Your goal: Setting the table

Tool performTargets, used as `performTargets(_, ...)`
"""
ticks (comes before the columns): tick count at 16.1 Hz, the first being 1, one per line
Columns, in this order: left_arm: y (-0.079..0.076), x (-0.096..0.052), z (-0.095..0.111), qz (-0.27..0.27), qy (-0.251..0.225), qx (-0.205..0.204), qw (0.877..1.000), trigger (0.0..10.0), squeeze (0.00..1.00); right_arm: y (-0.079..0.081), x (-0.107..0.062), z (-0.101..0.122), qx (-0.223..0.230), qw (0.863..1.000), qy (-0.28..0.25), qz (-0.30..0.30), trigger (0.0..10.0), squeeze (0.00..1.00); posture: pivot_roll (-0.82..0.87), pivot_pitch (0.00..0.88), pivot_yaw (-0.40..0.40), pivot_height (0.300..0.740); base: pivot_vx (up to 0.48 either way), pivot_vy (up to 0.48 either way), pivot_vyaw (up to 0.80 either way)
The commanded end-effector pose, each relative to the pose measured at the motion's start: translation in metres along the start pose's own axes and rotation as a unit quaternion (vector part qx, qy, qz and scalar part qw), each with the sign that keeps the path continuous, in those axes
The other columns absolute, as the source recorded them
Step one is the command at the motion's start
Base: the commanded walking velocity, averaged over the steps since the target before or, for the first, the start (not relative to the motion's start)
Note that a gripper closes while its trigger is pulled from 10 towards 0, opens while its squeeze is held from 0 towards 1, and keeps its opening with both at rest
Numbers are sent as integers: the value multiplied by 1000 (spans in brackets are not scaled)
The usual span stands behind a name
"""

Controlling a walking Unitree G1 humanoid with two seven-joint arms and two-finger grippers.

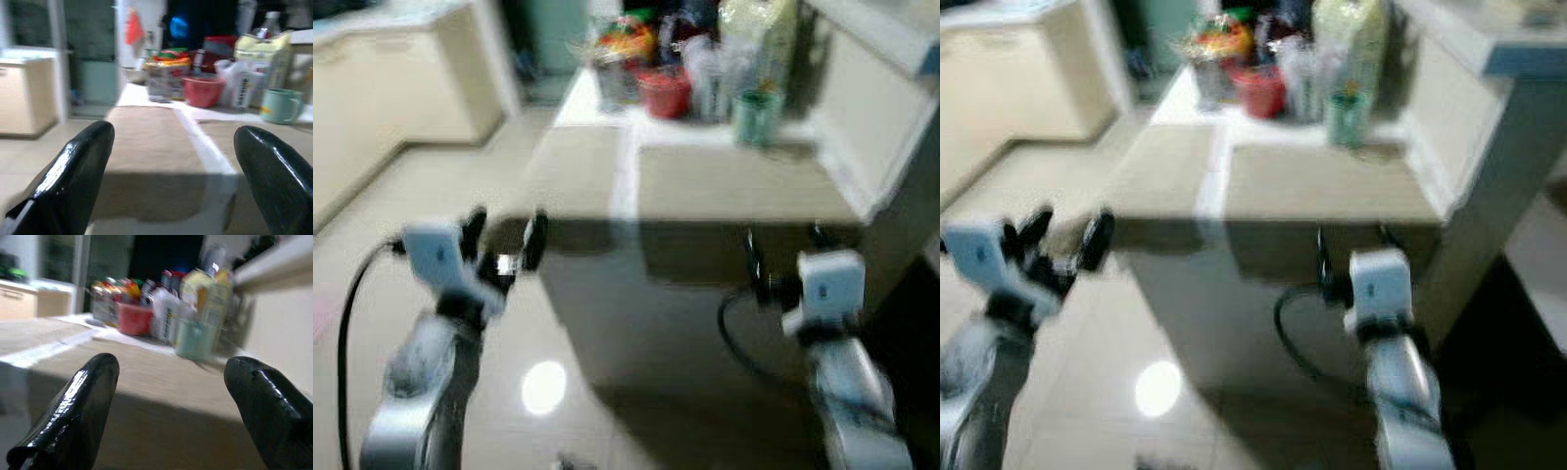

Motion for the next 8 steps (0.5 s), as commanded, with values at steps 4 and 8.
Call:
performTargets(4,3,1,-18,2,36,-7,999,10000,0,3,3,-2,9,1000,-3,-8,10000,0,-196,0,135,740,0,0,0)
performTargets(8,6,4,-22,8,45,-9,999,10000,0,5,4,-8,17,1000,8,-8,10000,0,-201,0,134,740,0,0,0)
Point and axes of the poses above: a point about 5 cm out from each wrist's last joint towards the gripper, its own x axis pointing out of the wrist towards the gripper, its own z axis along the axis of the wrist's last joint, y = z × x, the point moved 3 cm from there along x, pointing out of the wrist towards the gripper, and after that the axes turned 5 degrees about -x, right-handed, at the moved point
